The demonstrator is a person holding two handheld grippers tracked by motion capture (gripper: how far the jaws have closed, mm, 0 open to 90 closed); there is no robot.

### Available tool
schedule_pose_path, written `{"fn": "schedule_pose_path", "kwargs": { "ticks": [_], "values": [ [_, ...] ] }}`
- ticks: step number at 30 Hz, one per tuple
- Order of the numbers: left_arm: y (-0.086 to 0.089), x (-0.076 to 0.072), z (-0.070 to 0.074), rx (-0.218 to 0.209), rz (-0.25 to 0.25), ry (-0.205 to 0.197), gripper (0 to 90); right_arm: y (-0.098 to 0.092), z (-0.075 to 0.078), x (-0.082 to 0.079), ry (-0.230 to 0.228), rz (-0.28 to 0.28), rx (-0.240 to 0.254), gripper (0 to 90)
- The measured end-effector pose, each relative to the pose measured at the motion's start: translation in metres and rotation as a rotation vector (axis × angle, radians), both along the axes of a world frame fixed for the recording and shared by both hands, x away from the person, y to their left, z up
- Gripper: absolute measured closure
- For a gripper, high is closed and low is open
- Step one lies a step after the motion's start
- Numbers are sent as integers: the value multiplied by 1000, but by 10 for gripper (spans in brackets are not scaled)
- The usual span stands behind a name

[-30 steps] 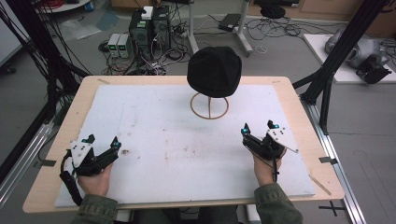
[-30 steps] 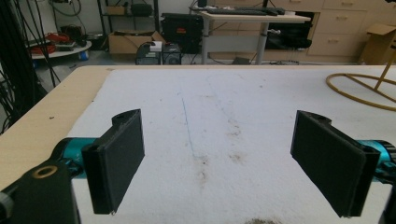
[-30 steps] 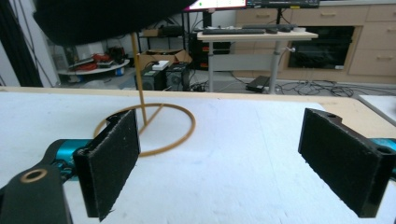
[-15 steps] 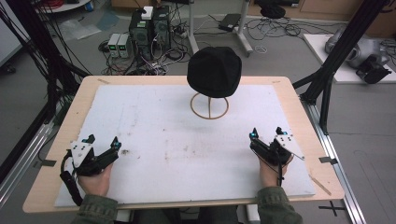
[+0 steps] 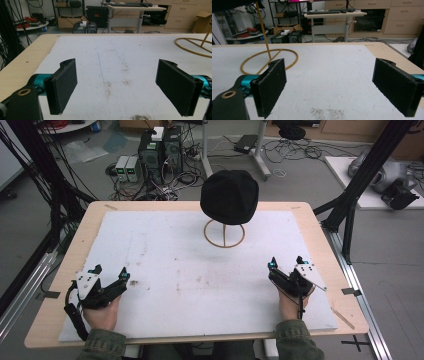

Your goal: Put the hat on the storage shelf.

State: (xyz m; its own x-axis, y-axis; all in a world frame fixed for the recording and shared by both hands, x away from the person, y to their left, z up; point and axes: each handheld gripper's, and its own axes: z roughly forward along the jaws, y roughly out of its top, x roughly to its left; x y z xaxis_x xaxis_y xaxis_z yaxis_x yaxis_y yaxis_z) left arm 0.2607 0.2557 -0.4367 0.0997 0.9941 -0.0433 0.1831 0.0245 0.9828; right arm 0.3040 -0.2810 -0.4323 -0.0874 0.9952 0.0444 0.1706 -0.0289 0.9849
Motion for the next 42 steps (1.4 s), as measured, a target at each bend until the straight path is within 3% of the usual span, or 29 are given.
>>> {"fn": "schedule_pose_path", "kwargs": {
  "ticks": [18, 35, 42],
  "values": [
    [0, 1, -1, -7, 0, 9, 178, 0, -1, 0, 12, 17, -3, 111],
    [-1, 0, -1, -5, -13, 20, 179, -7, -5, -5, 25, 7, 54, 112],
    [-1, -1, -3, -10, -15, 21, 179, -6, -7, -6, 22, 25, 40, 112]
  ]
}}
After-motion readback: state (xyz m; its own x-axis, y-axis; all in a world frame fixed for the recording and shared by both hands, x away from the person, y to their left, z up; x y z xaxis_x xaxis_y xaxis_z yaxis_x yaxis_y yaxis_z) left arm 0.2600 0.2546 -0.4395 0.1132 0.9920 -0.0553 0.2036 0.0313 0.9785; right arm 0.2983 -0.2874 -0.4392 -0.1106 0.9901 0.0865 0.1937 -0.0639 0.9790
